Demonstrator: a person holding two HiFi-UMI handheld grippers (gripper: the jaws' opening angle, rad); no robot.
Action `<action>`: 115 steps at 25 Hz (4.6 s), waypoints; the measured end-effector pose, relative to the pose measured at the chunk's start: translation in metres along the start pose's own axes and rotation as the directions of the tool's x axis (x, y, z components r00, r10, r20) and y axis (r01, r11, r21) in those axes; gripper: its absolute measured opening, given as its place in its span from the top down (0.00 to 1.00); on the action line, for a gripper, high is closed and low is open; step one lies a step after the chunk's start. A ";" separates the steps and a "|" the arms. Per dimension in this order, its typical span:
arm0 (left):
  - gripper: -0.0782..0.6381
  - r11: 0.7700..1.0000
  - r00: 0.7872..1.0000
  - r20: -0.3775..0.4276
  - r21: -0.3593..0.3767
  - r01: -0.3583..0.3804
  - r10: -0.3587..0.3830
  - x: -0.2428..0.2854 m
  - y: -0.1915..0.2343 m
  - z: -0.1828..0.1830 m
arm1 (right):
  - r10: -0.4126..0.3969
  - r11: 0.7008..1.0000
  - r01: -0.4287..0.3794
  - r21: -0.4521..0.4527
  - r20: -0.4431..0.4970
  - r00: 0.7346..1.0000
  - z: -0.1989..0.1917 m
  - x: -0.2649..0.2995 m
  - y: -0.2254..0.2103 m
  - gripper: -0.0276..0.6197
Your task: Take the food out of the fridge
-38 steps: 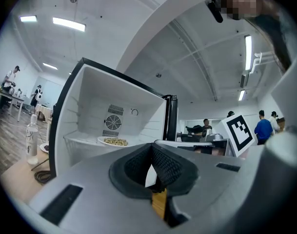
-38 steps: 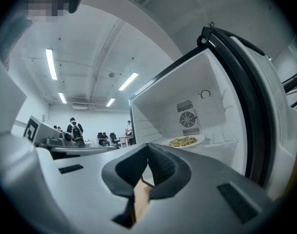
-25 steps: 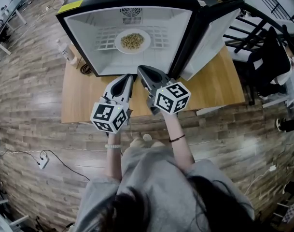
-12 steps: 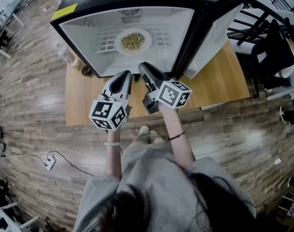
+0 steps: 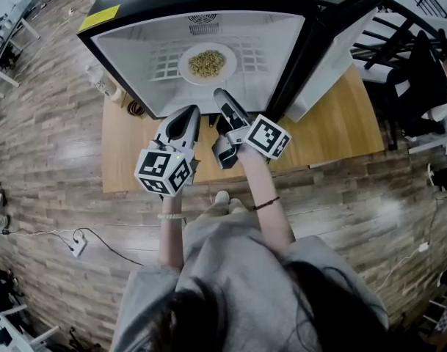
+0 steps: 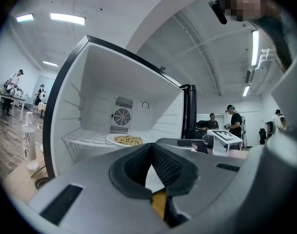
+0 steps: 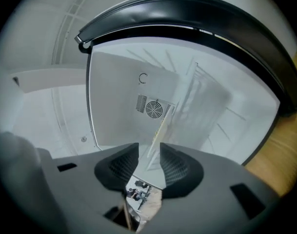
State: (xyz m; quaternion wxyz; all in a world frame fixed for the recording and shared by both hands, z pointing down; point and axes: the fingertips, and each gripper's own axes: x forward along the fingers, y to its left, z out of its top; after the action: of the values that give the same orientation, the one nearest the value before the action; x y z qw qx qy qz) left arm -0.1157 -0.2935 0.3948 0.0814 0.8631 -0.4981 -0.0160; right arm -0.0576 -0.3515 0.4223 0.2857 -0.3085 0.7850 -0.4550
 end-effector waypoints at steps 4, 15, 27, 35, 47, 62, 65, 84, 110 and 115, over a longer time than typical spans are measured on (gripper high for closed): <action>0.88 1.000 1.000 -0.007 0.005 -0.003 0.004 0.003 0.008 0.000 | -0.008 0.996 0.006 0.089 0.028 1.000 0.002 0.007 -0.008 0.75; 0.88 1.000 1.000 -0.019 -0.005 -0.001 0.001 0.017 0.023 -0.004 | -0.019 0.981 0.007 0.192 0.063 0.998 0.009 0.025 -0.020 0.75; 0.88 1.000 1.000 -0.023 -0.016 -0.016 0.016 0.022 0.036 -0.005 | -0.013 0.961 -0.007 0.276 0.068 0.998 0.008 0.039 -0.023 0.82; 0.88 1.000 0.999 -0.033 -0.023 -0.016 0.015 0.025 0.040 -0.009 | -0.009 0.930 -0.029 0.366 0.100 0.995 0.011 0.039 -0.027 0.84; 0.88 1.000 1.000 -0.024 -0.028 -0.005 0.004 0.025 0.041 -0.007 | 0.013 0.890 -0.063 0.452 0.113 0.993 0.009 0.038 -0.023 0.86; 0.88 0.999 0.999 0.001 0.002 0.034 -0.034 0.012 0.027 0.002 | 0.060 0.890 -0.084 0.447 0.069 0.996 0.016 0.019 0.001 0.86; 0.88 0.999 0.999 -0.003 0.010 0.045 -0.045 0.008 0.022 0.002 | 0.072 0.887 -0.091 0.452 0.059 0.996 0.015 0.013 0.008 0.86; 0.88 0.995 0.996 0.012 0.026 0.094 -0.094 -0.034 -0.009 0.000 | 0.133 0.880 -0.106 0.464 -0.026 0.991 -0.002 -0.029 0.035 0.86; 0.88 0.996 0.997 0.016 0.053 0.075 -0.076 -0.060 -0.033 -0.004 | 0.148 0.863 -0.091 0.496 -0.076 0.986 -0.015 -0.079 0.037 0.86; 0.88 0.996 0.998 0.015 0.058 0.062 -0.063 -0.062 -0.031 -0.003 | 0.151 0.866 -0.091 0.492 -0.082 0.985 -0.017 -0.079 0.038 0.86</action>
State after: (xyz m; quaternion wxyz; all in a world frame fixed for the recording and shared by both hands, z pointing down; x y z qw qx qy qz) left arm -0.1200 -0.2240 0.3893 0.0519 0.8801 -0.4719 -0.0115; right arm -0.0271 -0.2683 0.4087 0.3351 -0.1495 0.6786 -0.6362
